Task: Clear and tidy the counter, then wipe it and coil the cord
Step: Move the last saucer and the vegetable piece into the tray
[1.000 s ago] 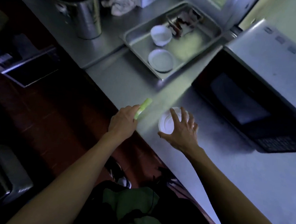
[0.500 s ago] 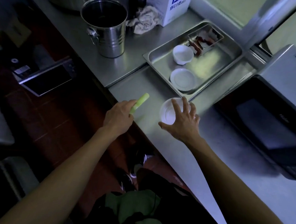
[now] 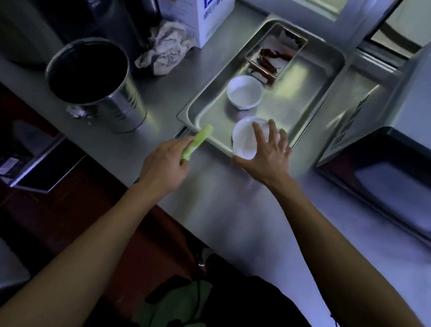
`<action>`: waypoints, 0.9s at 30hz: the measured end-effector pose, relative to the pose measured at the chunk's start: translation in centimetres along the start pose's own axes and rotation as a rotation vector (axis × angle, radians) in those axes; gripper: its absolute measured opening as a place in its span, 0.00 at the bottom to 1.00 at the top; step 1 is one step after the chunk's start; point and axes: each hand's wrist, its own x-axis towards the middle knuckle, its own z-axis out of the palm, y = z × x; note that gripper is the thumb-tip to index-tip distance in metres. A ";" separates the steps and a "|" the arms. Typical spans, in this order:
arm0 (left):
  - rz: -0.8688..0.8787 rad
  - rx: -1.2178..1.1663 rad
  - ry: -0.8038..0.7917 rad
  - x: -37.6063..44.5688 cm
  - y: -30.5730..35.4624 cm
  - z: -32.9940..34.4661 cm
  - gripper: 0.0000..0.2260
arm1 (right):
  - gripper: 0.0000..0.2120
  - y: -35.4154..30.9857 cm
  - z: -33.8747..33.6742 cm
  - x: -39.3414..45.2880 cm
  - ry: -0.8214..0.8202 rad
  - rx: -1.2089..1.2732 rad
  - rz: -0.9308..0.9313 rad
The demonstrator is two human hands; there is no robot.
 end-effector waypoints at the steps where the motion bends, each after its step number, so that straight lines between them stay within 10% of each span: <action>1: 0.019 -0.008 -0.006 1.2 -0.1 -0.1 0.25 | 0.49 0.1 0.2 1.1 -0.004 0.002 0.004; 27: 0.270 -0.005 -0.185 15.8 0.9 0.5 0.25 | 0.45 0.3 4.5 8.7 -0.171 0.030 0.224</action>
